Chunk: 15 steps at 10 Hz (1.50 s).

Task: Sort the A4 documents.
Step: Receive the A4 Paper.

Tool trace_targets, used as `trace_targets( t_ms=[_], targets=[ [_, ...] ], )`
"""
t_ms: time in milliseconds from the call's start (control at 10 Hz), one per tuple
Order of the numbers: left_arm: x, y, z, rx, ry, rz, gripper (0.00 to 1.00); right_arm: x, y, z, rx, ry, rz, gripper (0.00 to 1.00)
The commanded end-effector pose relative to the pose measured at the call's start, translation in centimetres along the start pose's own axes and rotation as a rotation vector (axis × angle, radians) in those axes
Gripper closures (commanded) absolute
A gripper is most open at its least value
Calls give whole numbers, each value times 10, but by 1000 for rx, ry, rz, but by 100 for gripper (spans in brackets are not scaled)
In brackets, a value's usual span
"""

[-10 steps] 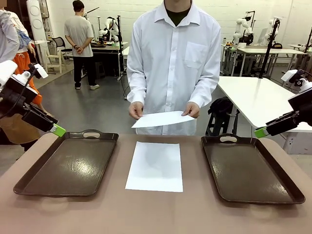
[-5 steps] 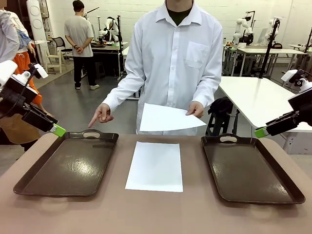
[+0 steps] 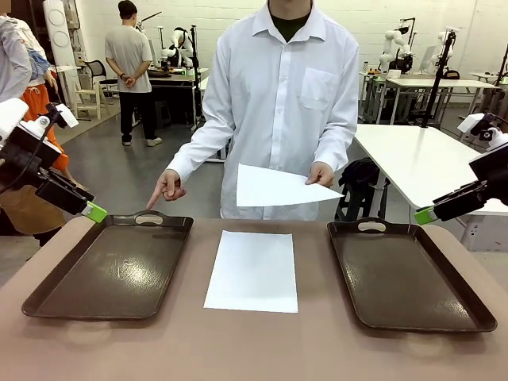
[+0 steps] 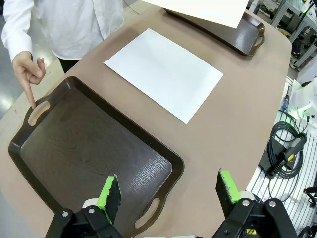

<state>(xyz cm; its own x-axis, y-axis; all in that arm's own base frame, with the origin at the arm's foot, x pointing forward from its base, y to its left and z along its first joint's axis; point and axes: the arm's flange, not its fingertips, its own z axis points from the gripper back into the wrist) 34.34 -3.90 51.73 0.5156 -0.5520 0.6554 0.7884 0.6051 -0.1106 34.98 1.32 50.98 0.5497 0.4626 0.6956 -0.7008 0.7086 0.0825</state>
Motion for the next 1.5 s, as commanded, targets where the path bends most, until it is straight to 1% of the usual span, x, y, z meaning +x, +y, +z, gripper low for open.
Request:
trace_targets(
  t_ms=[0,200,300,400,500,600,700,900,1000,1100,1200,1300,1400],
  targets=[
    [-1,1,-1,-11,-12,-13,0,-1,-1,-3,17,-4,5,0],
    [0,0,0,0,0,0,0,-1,-1,-3,17,-4,5,0],
    [1,4,-16,-3,-9,62,0,-1,-1,-3,17,-4,5,0],
    [4,11,-29,-58,-23,142,0,-1,-1,-3,17,-4,5,0],
    [10,20,-44,-98,-38,254,0,-1,-1,-3,17,-4,5,0],
    [16,27,-64,-124,-50,349,0,-1,-1,-3,17,-4,5,0],
    [21,32,-86,-142,-39,422,0,-1,-1,-3,17,-4,5,0],
    [32,44,-136,-204,-56,620,0,-1,-1,-3,17,-4,5,0],
    [37,51,-156,-231,-76,689,0,-1,-1,-3,17,-4,5,0],
    [40,56,-170,-292,-100,764,0,-1,-1,-3,17,-4,5,0],
    [44,60,-182,-323,-115,828,0,-1,-1,-3,17,-4,5,0],
    [49,63,-193,-375,-148,890,0,-1,-1,-3,17,-4,5,0],
    [52,65,-199,-394,-185,931,0,-1,-1,-3,17,-4,5,0]
  ],
)
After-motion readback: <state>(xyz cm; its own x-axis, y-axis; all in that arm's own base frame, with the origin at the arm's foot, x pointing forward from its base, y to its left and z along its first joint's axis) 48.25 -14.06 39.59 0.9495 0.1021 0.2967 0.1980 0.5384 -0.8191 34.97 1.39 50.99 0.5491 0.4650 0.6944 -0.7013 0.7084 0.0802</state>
